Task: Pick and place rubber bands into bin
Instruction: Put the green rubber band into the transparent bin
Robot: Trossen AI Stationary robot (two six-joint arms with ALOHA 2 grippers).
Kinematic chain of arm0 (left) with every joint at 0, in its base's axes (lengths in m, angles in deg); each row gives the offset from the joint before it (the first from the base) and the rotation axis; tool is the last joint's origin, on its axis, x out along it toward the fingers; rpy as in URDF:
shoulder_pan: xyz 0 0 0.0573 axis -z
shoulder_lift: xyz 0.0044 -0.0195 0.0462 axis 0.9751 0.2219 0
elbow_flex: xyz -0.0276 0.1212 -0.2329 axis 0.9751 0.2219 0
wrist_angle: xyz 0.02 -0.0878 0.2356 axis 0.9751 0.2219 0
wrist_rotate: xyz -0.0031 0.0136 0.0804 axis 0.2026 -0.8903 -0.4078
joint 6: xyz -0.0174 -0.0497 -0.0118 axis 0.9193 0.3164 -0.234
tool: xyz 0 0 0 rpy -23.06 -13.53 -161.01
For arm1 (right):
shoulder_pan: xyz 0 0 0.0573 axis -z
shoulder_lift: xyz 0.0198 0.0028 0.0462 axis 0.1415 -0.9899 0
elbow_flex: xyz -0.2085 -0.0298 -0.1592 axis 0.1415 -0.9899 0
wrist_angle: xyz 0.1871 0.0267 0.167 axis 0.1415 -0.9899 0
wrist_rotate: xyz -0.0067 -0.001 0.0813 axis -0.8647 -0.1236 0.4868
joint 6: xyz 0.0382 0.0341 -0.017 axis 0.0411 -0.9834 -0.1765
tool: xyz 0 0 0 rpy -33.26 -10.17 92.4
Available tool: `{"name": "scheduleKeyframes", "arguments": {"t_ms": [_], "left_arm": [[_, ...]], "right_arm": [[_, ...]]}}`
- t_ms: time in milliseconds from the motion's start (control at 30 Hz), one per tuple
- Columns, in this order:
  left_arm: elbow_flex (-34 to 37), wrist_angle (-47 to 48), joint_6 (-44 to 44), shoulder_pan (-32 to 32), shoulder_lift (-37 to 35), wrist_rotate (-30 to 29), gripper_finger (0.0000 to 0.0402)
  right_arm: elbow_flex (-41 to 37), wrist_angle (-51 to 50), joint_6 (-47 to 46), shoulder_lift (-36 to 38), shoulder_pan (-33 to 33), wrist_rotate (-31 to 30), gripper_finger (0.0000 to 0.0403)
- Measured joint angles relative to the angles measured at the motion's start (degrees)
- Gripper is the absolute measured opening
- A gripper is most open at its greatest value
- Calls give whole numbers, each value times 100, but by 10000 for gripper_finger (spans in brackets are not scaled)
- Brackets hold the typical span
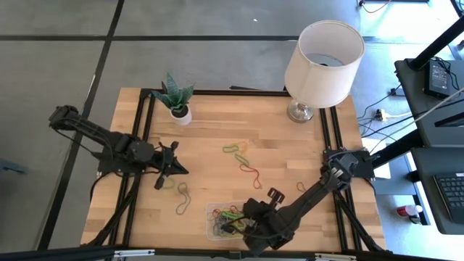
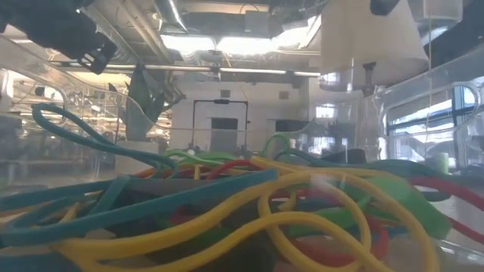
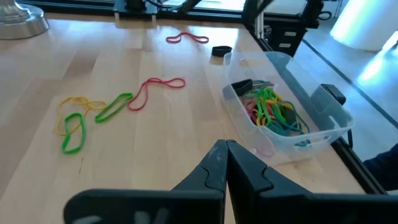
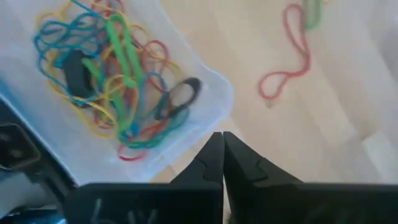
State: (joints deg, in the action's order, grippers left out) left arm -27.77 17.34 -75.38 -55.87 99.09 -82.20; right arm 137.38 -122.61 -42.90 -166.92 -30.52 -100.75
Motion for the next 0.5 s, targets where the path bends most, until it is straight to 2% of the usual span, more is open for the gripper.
{"name": "scheduleKeyframes", "arguments": {"t_ms": [100, 167, 367, 500], "left_arm": [[0, -234, 48, 3, 224, -95, 2], [-32, -332, 141, 3, 426, -158, 2], [-513, -248, 194, 3, 1242, -258, 2], [-1173, 525, 694, 3, 1870, -510, 2]], "right_arm": [[-840, 34, -29, 496, -51, -101, 2], [-1664, 401, -46, 1047, -97, -144, 2], [-4760, 2867, -21, 2941, -226, -150, 2], [-6538, 4427, 195, 4064, -256, -149, 2]]}}
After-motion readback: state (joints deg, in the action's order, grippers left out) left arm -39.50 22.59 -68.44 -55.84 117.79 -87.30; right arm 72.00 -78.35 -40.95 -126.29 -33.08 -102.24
